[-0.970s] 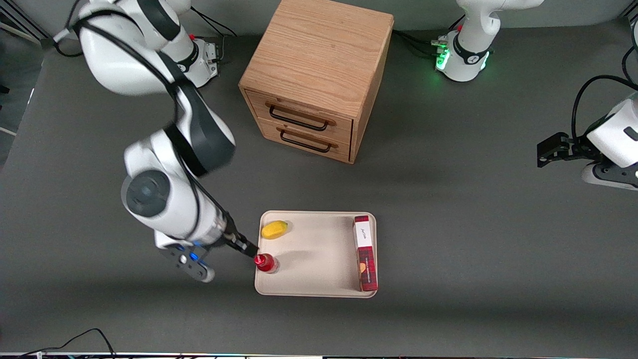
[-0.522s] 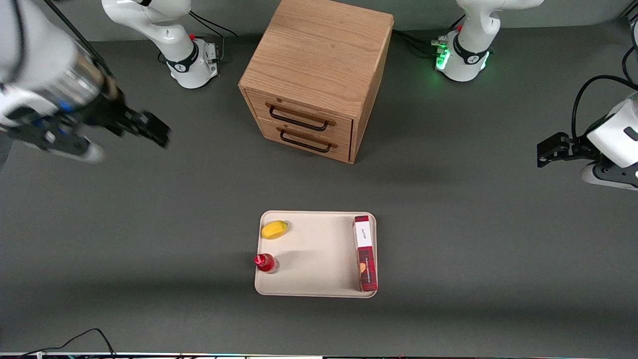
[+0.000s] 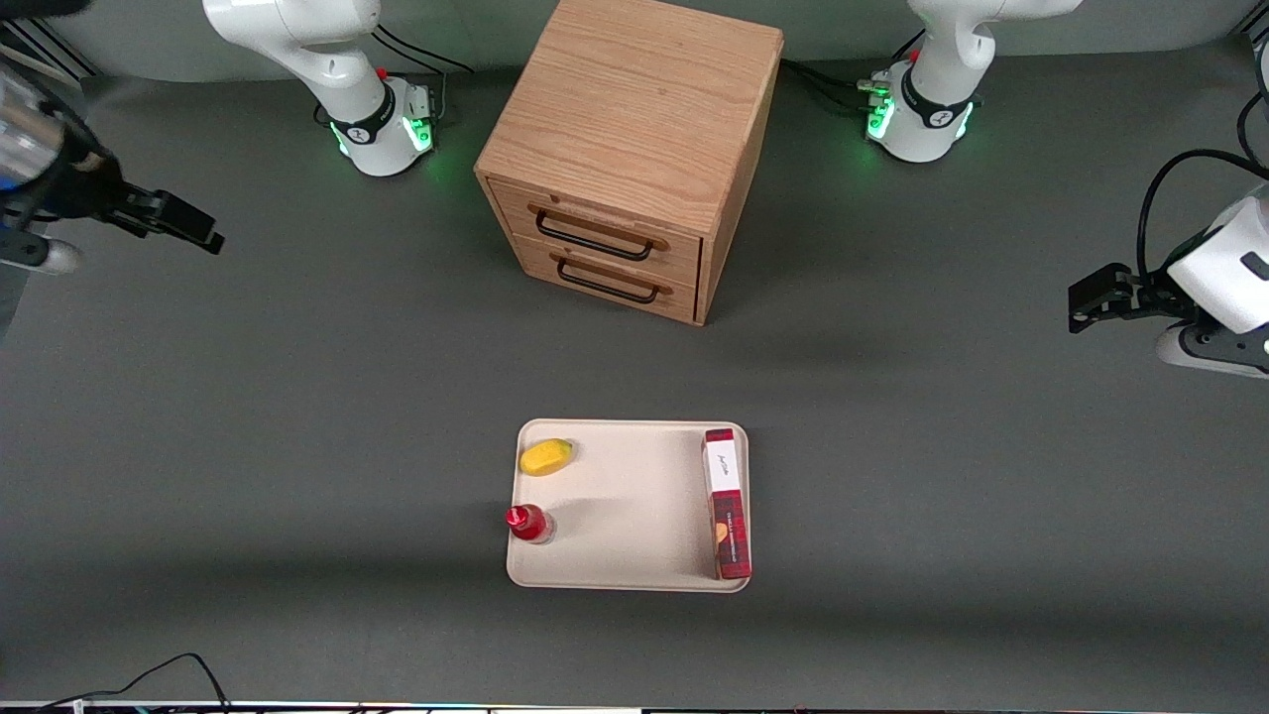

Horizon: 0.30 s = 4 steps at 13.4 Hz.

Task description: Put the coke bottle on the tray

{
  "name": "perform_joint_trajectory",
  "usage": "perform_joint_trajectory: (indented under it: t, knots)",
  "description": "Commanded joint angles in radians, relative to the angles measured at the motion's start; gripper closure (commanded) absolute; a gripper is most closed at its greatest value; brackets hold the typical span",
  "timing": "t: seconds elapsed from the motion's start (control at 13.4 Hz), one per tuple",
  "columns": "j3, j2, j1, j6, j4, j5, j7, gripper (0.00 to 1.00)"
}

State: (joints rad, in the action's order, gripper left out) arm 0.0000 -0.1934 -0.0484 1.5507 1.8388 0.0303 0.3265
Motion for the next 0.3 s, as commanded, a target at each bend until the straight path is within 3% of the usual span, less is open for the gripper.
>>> perform_joint_trajectory:
  t: [0.0, 0.22]
  knots:
    - [0.003, -0.071, -0.011, 0.048, 0.09, 0.019, -0.014, 0.0]
    - [0.005, -0.011, -0.011, 0.028, 0.002, 0.02, 0.002, 0.0]
